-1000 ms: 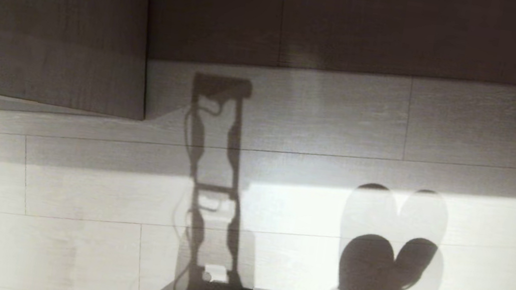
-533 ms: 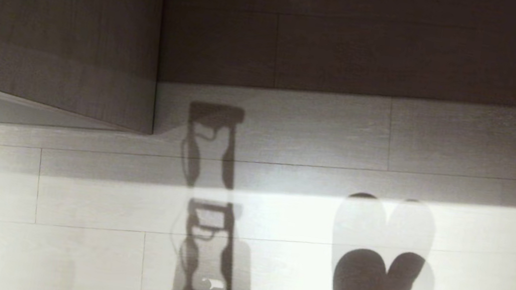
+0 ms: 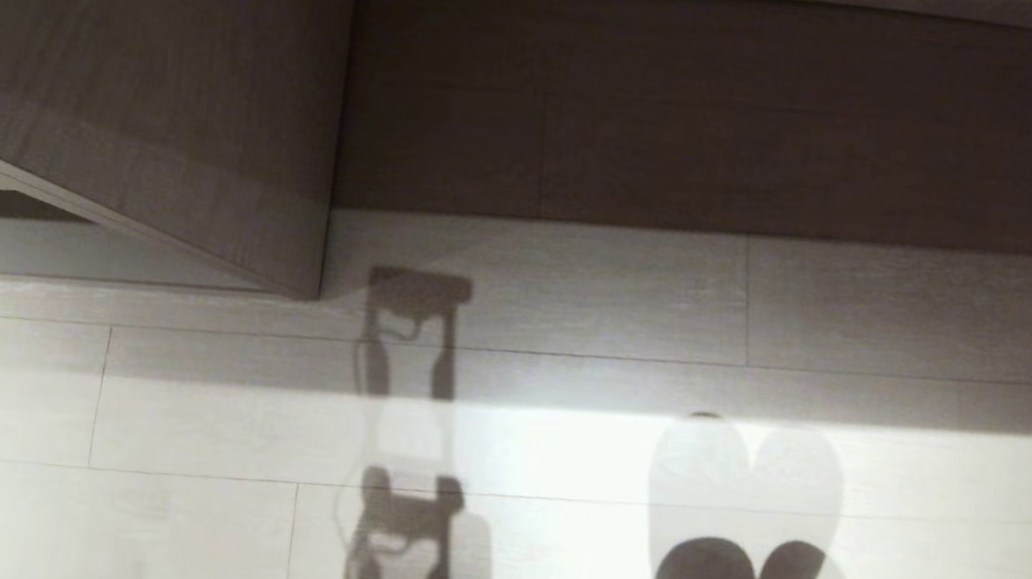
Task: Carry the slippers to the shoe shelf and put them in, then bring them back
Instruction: Place the slippers into the shoe cabinet
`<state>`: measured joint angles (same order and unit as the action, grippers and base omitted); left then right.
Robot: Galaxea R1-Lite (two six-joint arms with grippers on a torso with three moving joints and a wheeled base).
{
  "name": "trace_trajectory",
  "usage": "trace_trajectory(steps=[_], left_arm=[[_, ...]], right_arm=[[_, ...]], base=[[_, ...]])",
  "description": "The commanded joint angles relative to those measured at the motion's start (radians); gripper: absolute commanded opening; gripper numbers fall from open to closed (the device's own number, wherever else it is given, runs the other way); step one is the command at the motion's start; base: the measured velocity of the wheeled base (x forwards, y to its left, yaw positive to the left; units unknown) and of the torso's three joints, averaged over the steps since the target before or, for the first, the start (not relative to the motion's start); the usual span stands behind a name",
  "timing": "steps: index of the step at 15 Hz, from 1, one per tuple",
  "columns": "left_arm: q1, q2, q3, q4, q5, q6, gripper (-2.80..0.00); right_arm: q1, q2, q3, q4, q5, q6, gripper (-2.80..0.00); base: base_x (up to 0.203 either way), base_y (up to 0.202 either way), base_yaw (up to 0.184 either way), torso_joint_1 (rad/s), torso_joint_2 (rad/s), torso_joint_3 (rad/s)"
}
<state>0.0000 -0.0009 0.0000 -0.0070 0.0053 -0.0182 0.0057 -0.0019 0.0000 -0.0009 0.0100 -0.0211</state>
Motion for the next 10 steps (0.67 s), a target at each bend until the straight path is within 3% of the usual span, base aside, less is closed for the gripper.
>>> trace_trajectory(steps=[1,10], left_arm=[[0.000,0.001,0.000,-0.001,0.001,0.000,-2.80],[0.000,0.001,0.000,-0.001,0.001,0.000,-2.80]], right_arm=[[0.000,0.003,0.000,-0.001,0.001,0.000,-2.80],[0.000,0.003,0.000,-0.001,0.001,0.001,-2.80]], base=[[0.000,0.000,0.000,-0.005,0.00,0.205],[0.000,0.000,0.000,0.001,0.00,0.204]])
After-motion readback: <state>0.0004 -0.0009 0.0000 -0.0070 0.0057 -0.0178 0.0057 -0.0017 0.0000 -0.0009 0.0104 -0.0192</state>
